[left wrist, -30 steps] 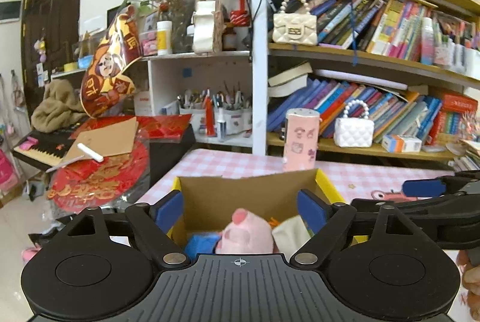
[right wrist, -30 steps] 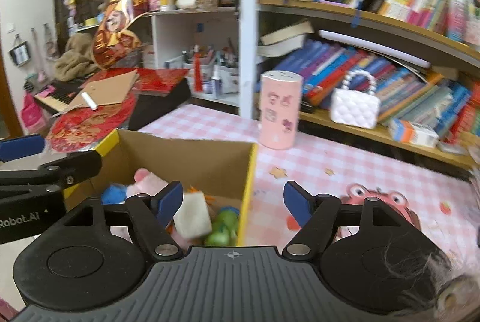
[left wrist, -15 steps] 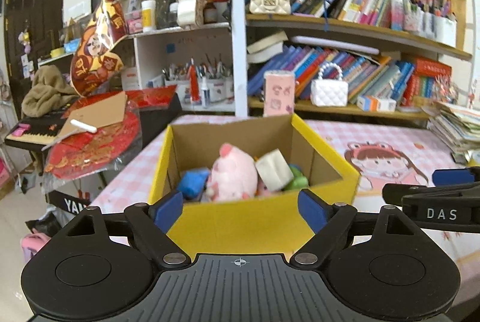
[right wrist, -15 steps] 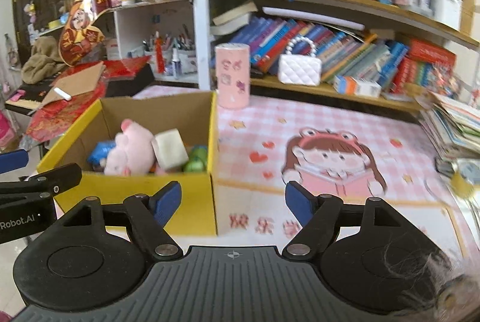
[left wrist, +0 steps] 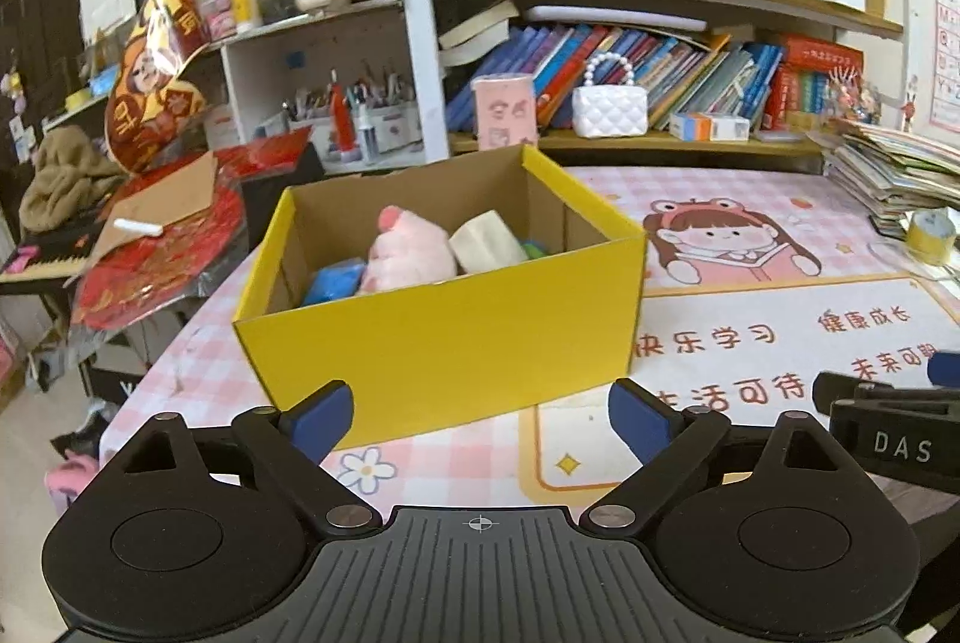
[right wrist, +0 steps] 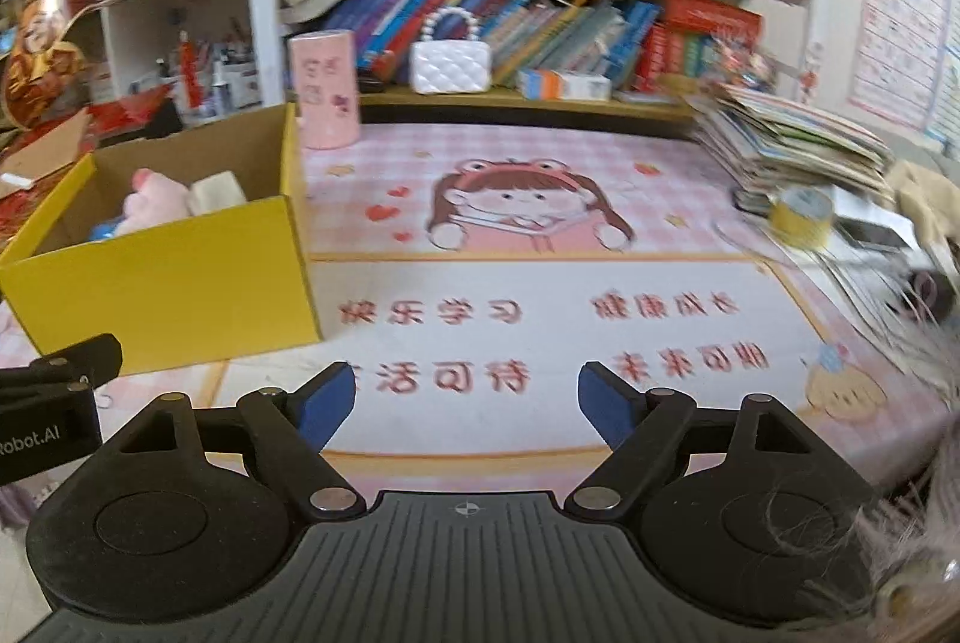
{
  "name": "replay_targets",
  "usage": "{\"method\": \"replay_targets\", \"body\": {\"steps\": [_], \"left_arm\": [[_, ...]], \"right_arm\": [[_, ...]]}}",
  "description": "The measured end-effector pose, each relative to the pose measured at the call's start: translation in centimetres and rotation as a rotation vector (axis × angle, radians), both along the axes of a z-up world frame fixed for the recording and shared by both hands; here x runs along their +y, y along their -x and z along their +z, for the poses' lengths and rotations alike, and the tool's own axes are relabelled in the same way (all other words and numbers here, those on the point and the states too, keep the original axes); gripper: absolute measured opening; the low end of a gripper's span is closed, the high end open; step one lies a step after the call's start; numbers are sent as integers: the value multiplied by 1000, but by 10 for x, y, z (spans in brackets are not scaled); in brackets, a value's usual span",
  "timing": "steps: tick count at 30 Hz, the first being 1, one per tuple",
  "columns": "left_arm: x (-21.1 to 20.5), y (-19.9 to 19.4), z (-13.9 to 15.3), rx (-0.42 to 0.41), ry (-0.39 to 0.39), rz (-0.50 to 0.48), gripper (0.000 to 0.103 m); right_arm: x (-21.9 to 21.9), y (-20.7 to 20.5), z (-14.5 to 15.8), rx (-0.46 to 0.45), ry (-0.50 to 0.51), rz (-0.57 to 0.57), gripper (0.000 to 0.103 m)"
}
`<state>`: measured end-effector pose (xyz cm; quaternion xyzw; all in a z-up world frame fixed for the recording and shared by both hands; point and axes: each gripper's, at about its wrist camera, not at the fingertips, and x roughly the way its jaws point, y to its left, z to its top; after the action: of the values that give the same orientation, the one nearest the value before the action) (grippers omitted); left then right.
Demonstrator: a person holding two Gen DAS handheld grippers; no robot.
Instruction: Organize objects
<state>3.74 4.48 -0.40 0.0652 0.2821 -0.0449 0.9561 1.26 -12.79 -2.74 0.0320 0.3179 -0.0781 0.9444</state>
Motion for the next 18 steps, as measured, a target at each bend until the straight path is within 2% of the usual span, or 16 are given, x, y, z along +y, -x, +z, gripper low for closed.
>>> {"method": "replay_targets", "body": {"steps": [4, 8, 11, 18], "left_arm": [[-12, 5, -1, -10, -3, -16, 95], [-24, 11, -5, -13, -32, -50, 95], [-32, 12, -8, -7, -47, -63, 96], [-39, 8, -9, 16, -14, -39, 96]], "right_arm": [[-10, 1, -1, 17, -37, -36, 81], [-14, 8, -1, 3, 5, -54, 81], [-17, 15, -4, -9, 42, -72, 87], [-23, 19, -5, 5, 61, -79, 93]]}}
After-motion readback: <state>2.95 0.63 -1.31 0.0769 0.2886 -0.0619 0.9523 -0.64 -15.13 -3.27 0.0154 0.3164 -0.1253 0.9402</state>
